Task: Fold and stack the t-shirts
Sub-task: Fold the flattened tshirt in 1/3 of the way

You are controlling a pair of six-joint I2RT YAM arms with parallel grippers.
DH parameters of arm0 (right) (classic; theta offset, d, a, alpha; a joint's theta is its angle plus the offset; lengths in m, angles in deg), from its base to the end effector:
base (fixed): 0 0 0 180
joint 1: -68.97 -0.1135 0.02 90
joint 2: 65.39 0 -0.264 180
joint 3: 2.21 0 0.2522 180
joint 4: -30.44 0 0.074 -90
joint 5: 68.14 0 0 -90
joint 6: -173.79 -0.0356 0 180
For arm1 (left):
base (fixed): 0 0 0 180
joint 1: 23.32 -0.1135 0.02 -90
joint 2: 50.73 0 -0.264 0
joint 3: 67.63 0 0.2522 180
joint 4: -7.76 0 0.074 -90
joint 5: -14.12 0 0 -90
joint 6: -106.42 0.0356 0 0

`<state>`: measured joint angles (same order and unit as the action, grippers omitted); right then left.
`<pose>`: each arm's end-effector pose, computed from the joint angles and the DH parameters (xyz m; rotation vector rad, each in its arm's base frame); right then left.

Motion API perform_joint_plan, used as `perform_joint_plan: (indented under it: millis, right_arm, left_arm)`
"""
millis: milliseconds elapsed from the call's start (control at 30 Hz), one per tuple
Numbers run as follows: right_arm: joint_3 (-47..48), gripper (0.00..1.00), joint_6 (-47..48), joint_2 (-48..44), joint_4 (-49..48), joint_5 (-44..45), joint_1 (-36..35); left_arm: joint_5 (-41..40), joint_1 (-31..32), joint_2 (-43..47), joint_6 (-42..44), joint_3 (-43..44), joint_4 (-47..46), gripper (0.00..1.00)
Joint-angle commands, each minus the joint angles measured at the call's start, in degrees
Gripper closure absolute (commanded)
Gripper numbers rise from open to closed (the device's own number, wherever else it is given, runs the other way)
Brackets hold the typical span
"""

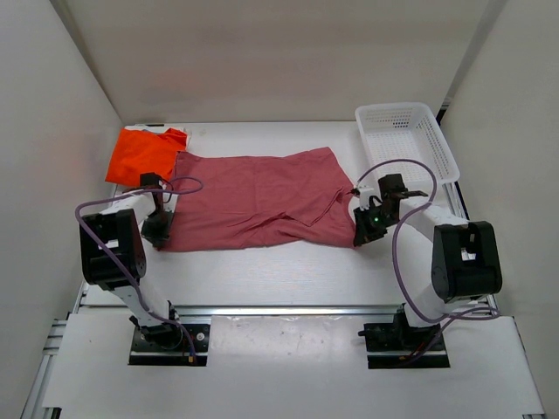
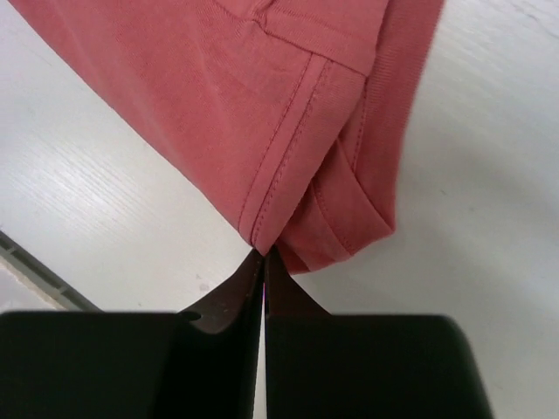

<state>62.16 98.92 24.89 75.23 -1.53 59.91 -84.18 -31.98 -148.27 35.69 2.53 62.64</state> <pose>0.2776 0.0586 0.1666 -0.6675 2.6553 0.5410 0.2892 0.0492 0.1510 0.2657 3.0227 0.2632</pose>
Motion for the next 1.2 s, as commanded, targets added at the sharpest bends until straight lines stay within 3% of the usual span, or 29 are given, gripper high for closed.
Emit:
perform_joint_plan:
  millis: [0, 133, 233, 400, 600, 767, 833, 900, 933, 1067, 1167]
  right_arm:
    - [2.48, 1.0, 5.23, -1.86, 4.56, -6.48, 3.69]
    - [3.35, 1.0, 13.84, -1.42, 13.08, -6.14, 4.75]
    - [3.71, 1.0, 17.63, -0.2, 17.13, -4.9, 3.44]
    - [3.0, 1.0, 19.32, -0.46, 19.24, -2.0, 2.11]
    - [2.04, 1.0, 22.92, -0.72, 26.62, 0.19, 3.0]
    - [-2.61, 0.95, 21.96, -3.61, 24.8, 2.12, 0.98]
    - [-3.41, 0.75, 21.34, -4.58, 23.91, 3.87, -0.17]
    - [-4.03, 0.63, 21.25, -5.11, 23.56, 5.2, -0.7]
    - [-4.29, 0.6, 21.25, -5.03, 23.64, 6.34, -0.26]
    - [-1.32, 0.61, 19.5, -4.94, 21.98, 10.2, 3.43]
    - [4.47, 0.71, 17.48, -6.77, 20.4, 10.39, 5.72]
  left_arm:
    - [1.18, -1.08, -0.64, 1.21, -0.41, -2.72, 1.0]
    - [-0.84, -5.47, 1.29, 4.63, 0.46, -0.26, 1.0]
    - [-1.2, -3.74, 3.04, 7.62, -0.76, 2.11, 1.0]
    - [-4.62, 2.16, 6.39, 9.74, -6.12, 1.77, 1.0]
    - [-2.07, -3.28, 7.71, 8.51, -4.9, 6.69, 1.0]
    - [-3.92, -0.05, 11.13, 9.92, -8.05, 8.27, 1.0]
    - [-4.8, 1.28, 11.66, 9.65, -8.85, 8.62, 0.95]
    - [-6.11, 1.46, 11.67, 8.95, -9.38, 8.97, 0.78]
    - [-7.08, 0.33, 11.32, 9.03, -9.47, 9.23, 0.64]
    - [-12.34, -3.98, 9.74, 7.11, -6.76, 9.59, 0.36]
    - [-13.68, -6.19, 9.64, 6.57, -0.36, 10.81, 0.35]
